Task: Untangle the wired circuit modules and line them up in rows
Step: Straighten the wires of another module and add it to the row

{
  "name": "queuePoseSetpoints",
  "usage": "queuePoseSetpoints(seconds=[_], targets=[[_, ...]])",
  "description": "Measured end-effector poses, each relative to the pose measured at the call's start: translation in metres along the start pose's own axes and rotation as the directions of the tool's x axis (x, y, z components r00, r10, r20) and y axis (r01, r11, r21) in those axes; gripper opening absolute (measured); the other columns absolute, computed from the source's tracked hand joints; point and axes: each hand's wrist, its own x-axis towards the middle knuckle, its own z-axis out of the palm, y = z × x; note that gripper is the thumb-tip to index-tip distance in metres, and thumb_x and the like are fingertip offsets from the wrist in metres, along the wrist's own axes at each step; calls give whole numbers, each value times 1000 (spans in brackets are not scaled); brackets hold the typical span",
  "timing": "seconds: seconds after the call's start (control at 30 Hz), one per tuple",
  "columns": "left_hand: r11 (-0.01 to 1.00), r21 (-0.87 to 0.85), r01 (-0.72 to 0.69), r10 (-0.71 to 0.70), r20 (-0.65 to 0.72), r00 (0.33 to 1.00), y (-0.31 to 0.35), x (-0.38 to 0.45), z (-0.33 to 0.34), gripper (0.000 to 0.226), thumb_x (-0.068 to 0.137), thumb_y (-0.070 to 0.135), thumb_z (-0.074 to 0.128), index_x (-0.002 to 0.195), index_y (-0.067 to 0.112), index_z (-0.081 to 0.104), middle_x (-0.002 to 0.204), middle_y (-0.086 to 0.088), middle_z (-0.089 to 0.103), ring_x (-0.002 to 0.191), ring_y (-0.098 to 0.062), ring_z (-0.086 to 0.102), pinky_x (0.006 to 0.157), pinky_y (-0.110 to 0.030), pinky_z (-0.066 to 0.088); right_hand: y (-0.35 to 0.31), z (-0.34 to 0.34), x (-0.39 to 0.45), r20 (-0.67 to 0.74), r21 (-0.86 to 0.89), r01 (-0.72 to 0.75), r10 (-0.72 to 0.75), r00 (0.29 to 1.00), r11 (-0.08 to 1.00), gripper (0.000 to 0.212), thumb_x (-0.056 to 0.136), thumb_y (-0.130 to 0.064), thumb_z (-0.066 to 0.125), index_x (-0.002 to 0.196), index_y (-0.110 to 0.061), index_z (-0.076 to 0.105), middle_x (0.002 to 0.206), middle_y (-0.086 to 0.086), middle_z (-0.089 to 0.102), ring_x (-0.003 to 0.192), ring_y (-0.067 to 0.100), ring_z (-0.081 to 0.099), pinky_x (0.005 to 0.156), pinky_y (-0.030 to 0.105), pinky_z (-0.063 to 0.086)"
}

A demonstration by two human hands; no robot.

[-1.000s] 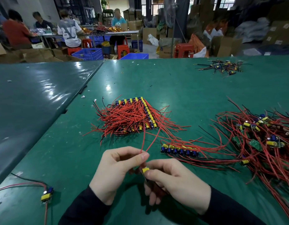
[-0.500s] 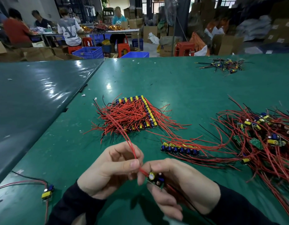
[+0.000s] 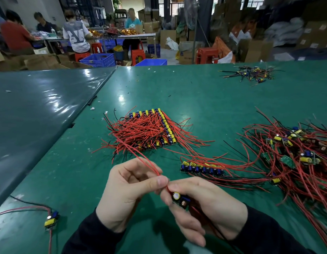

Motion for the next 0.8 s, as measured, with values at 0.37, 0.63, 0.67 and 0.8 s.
queuePoseSetpoints(seconds=[0.37, 0.63, 0.67, 0.8], targets=[[983, 166, 80, -40, -233, 972, -9, 1, 8, 18, 50, -3, 79, 64, 7, 72, 58, -11, 65, 50, -14, 58, 51, -19, 50, 16, -5, 9, -290, -317, -33, -64, 955, 948, 30, 99, -14, 33, 75, -13, 51, 39, 2, 49, 31, 12, 52, 34, 17, 23], [829, -350, 437, -462, 12, 887, -3, 1, 4, 58, 18, 12, 96, 72, 5, 76, 63, -14, 66, 44, -16, 60, 44, -17, 47, 7, -3, 8, -129, -70, 24, -33, 991, 997, 26, 91, -26, 41, 73, -15, 54, 37, 0, 46, 29, 11, 49, 34, 19, 22], [830, -350, 435, -459, 15, 888, -3, 1, 3, 60, 16, 14, 97, 72, 5, 76, 62, -14, 66, 44, -15, 60, 44, -18, 48, 5, -3, 7, -104, -44, 22, -26, 994, 999, 25, 90, -28, 41, 73, -15, 55, 37, 0, 46, 29, 11, 48, 33, 20, 22], [907, -231, 351, -367, -27, 930, -3, 0, 2, 43, 33, 8, 93, 73, 6, 76, 62, -15, 65, 51, -16, 61, 52, -19, 51, 5, -3, 6, -103, -62, -3, -3, 995, 998, 28, 93, -26, 39, 72, -16, 55, 37, -1, 45, 29, 10, 48, 33, 18, 23]])
